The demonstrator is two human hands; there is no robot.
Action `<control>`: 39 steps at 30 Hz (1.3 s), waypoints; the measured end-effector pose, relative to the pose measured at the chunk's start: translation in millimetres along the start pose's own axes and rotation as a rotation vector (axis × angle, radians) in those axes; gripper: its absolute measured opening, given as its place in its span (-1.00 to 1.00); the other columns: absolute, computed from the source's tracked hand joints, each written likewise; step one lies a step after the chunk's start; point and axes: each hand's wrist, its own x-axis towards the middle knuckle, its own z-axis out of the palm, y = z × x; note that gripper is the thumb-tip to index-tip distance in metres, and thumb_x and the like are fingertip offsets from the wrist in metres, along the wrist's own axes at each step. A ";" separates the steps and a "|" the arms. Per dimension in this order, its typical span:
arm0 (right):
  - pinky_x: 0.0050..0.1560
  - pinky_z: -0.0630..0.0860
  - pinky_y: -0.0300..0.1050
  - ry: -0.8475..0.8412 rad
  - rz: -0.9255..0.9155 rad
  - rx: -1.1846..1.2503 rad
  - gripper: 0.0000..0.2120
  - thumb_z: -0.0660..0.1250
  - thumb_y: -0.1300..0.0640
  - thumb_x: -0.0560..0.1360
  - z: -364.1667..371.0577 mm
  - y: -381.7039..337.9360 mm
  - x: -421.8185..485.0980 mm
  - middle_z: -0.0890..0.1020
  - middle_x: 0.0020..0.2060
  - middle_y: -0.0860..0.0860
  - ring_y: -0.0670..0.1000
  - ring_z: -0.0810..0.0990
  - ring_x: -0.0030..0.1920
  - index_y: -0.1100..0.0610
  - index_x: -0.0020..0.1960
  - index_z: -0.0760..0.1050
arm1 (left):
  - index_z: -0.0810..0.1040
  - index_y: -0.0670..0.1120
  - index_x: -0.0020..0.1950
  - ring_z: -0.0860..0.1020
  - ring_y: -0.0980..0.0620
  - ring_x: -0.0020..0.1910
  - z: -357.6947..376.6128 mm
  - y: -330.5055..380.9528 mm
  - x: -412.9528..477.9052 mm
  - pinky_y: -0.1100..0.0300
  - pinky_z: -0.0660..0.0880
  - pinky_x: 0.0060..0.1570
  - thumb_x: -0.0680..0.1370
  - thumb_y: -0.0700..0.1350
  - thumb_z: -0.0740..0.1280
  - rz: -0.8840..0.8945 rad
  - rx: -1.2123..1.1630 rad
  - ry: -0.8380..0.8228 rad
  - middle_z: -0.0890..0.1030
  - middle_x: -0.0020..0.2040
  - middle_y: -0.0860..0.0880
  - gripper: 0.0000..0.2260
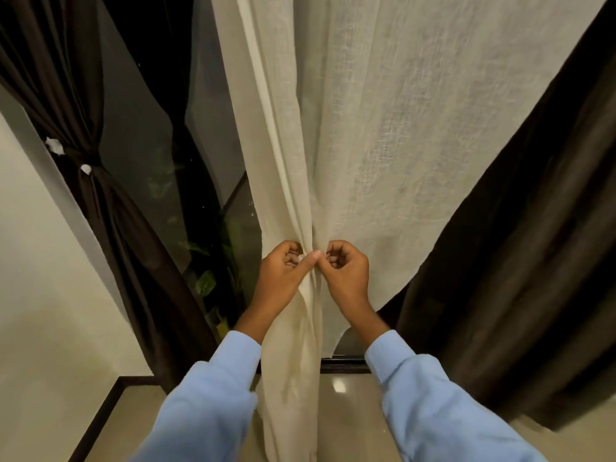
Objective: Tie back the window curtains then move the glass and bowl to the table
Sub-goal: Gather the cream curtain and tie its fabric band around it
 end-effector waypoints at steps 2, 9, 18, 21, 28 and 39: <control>-0.28 0.48 -0.27 -0.013 -0.018 -0.008 -0.86 0.47 0.31 0.44 3.7 -5.8 -5.5 0.54 -0.40 -0.09 -0.17 0.46 -0.38 0.13 -0.19 0.56 | 0.51 -0.07 -0.15 0.49 0.21 -0.39 -1.0 8.4 -2.2 0.42 0.40 -0.36 0.49 0.09 0.40 0.048 0.076 0.010 0.56 -0.33 0.04 -0.76; -0.21 0.53 -0.24 -0.130 0.042 0.107 -0.82 0.51 0.27 0.42 8.5 -8.5 -9.9 0.56 -0.30 0.03 -0.10 0.49 -0.31 0.21 -0.04 0.54 | 0.61 -0.11 -0.07 0.58 0.12 -0.23 -11.5 9.4 -2.6 0.45 0.41 -0.30 0.56 -0.02 0.33 0.075 0.075 0.075 0.62 -0.22 0.04 -0.83; 0.14 0.60 0.15 -0.232 0.138 0.209 -0.74 0.43 0.31 0.48 -1.4 11.9 -10.1 0.69 0.01 0.13 0.21 0.65 0.04 0.12 0.15 0.63 | 0.60 -0.14 0.13 0.58 0.10 -0.10 -14.6 7.6 6.4 0.49 0.43 -0.25 0.56 -0.04 0.33 0.019 0.121 0.012 0.64 -0.03 0.00 -0.76; 0.13 0.61 0.13 -0.161 0.129 0.173 -0.87 0.44 0.26 0.50 0.2 17.1 -10.0 0.72 -0.07 0.06 0.10 0.68 0.00 0.17 0.04 0.67 | 0.58 -0.16 0.16 0.56 0.11 -0.08 -13.0 7.2 4.7 0.55 0.43 -0.28 0.57 -0.06 0.32 0.000 0.085 0.035 0.62 0.01 0.00 -0.75; 0.15 0.60 -0.05 -0.289 0.152 0.219 -0.74 0.45 0.19 0.50 1.9 22.4 -4.5 0.71 0.02 0.05 0.08 0.67 0.08 0.21 0.18 0.62 | 0.59 -0.13 0.14 0.58 0.18 -0.08 -11.3 6.5 1.9 0.48 0.47 -0.19 0.57 -0.07 0.32 -0.037 0.024 0.046 0.64 0.00 0.01 -0.79; 0.18 0.55 0.05 -0.232 0.381 0.513 -0.87 0.35 0.21 0.56 -3.5 33.8 3.0 0.68 -0.07 0.14 0.07 0.64 -0.01 0.25 0.04 0.60 | 0.59 -0.11 0.11 0.57 0.25 -0.15 -17.9 1.8 -0.3 0.50 0.46 -0.25 0.57 -0.13 0.31 -0.067 -0.036 0.112 0.60 -0.11 0.14 -0.85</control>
